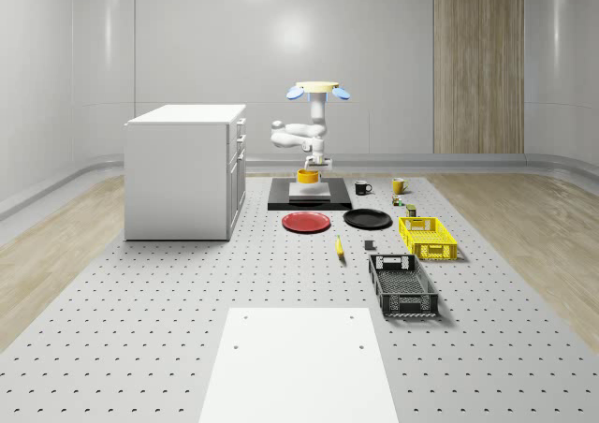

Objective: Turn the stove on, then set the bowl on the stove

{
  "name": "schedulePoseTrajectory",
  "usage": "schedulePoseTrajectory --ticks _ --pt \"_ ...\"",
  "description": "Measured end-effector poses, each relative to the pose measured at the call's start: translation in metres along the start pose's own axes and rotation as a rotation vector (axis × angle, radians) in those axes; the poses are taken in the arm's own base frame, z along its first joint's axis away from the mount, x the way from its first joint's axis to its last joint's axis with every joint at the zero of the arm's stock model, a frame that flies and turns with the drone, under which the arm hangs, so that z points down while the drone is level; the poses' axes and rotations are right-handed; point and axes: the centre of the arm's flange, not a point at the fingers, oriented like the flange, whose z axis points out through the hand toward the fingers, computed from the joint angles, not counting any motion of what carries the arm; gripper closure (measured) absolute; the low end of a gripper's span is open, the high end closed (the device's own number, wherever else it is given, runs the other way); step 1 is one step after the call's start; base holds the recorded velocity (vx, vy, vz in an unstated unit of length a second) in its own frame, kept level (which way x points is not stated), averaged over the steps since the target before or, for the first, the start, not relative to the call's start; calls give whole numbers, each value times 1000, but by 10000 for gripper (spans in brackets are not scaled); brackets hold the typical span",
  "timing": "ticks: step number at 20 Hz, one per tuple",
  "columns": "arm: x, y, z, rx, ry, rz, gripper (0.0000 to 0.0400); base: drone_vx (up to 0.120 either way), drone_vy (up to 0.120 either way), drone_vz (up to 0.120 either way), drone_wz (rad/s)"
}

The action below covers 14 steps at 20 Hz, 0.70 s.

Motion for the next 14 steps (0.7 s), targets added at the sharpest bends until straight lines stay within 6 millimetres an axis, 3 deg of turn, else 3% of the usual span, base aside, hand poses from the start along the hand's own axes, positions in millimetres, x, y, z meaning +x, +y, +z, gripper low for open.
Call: schedulePoseTrajectory --ticks 4,14 --pt "0 0 1 0 0 0 292 -110 0 0 0" --pt "0 0 32 0 0 -7 292 0 0 0 0"
